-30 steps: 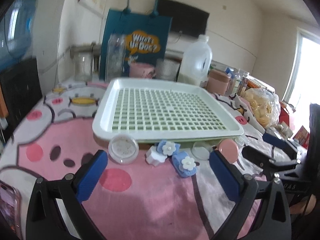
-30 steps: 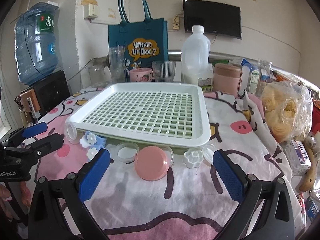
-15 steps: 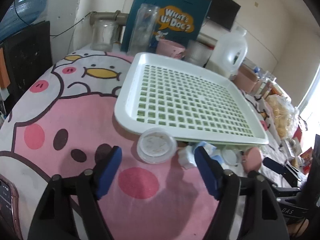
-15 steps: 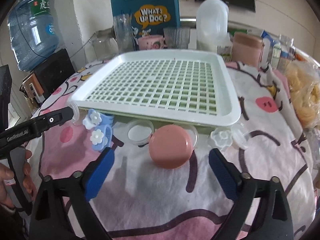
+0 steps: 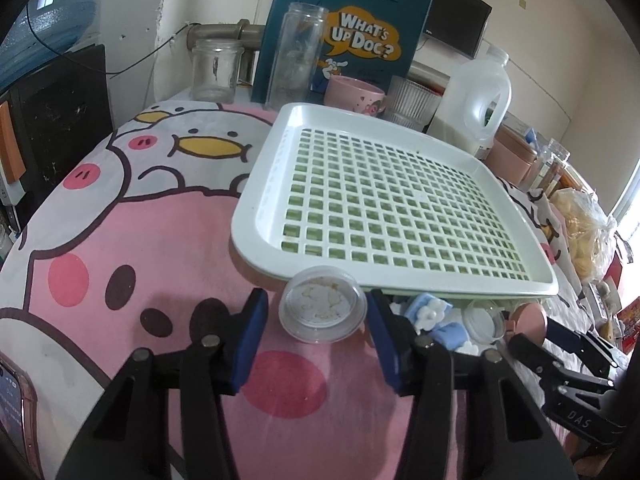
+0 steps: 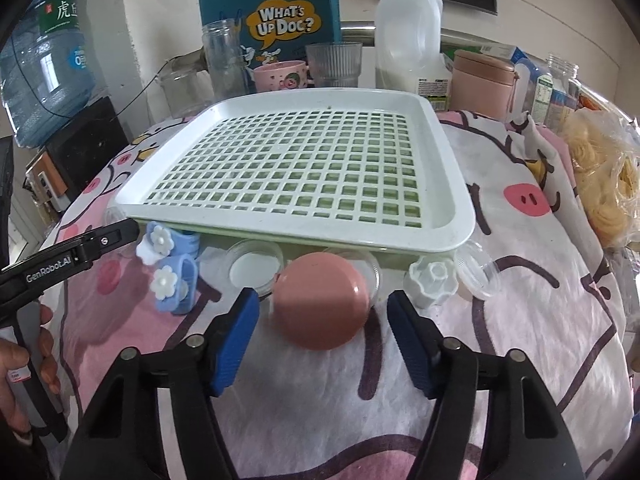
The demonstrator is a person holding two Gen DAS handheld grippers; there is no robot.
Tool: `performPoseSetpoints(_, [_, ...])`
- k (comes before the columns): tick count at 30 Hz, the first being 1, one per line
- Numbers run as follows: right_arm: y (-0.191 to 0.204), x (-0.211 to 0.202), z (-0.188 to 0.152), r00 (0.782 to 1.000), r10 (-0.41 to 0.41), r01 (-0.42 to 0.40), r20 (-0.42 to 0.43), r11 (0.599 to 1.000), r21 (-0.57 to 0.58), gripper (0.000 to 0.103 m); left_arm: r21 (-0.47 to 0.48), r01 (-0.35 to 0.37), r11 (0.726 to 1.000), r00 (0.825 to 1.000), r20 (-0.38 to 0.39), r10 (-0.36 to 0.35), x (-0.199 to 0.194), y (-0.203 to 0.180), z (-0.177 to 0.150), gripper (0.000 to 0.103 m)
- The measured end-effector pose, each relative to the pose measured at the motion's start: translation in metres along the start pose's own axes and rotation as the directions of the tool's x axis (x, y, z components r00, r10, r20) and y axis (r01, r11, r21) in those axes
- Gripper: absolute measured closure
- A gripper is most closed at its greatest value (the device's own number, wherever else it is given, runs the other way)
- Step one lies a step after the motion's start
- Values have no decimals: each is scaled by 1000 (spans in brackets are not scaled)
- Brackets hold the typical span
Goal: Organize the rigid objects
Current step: 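Grasp a clear round container with the left tool while the right tool grasps the pink round lid, then lift the clear container and pink lid off the cloth with both tools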
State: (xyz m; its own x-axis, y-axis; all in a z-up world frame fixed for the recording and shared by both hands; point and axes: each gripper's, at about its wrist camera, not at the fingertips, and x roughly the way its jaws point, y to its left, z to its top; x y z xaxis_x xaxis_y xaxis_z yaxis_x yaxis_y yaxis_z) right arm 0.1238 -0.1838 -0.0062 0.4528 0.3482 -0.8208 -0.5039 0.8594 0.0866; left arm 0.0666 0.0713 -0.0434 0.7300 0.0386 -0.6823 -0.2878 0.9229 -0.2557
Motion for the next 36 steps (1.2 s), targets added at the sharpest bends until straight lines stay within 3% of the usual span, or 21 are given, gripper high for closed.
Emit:
performPoseSetpoints(3, [3,3,0,1000,-18,17,-13,1000,-14,38,4,5,1000,1000,-2,-5,-1,-1,0,63])
performPoseSetpoints(11, [-2,6,0,999,-24,24,-28,1000,8,54,-1,19,1000,1000,21,-19,-9,-1,-3,63])
performPoseSetpoints(23, [-12,-9,-5,995,98,-99,14,992,74,54,93,90,992,994,48,-95,-32,-29,-17,63])
performPoseSetpoints(28, [-6,-21,-7,989,139,-141,57,989,44,54,157,110,982,992,51,-119,-36,-48,-24,64])
performPoseSetpoints(36, [19,-24,-7,991,73,-66,111,996,-63,54,230,101,968,992,53,-116,-37,-64,-32,64])
